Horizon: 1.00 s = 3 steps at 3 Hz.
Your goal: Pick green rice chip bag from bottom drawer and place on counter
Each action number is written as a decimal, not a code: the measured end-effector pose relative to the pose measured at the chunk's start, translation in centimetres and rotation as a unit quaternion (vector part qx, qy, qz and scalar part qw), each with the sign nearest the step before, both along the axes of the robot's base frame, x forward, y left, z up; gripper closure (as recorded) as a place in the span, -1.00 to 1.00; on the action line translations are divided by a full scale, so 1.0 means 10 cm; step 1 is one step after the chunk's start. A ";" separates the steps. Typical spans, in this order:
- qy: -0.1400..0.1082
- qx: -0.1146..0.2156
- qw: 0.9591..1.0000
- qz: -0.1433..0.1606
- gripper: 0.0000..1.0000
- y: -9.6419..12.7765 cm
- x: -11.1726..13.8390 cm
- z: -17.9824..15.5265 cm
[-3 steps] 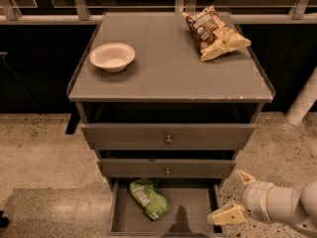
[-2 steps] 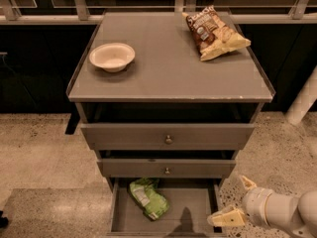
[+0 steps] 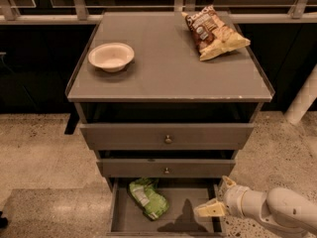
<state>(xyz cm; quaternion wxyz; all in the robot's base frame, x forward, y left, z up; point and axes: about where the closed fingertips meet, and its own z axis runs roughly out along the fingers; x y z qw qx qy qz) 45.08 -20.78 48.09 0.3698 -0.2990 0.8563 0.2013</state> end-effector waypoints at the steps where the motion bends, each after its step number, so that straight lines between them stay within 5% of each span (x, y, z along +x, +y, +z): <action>1: 0.026 0.028 0.999 0.021 -1.00 0.20 0.17 -0.41; 2: 0.029 0.033 0.999 0.023 -1.00 0.24 0.18 -0.46; 3: 0.003 0.036 0.999 -0.006 -1.00 0.22 0.10 -0.45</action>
Offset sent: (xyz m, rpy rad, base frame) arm 0.0153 0.0173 -0.0367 0.0500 0.0463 0.0366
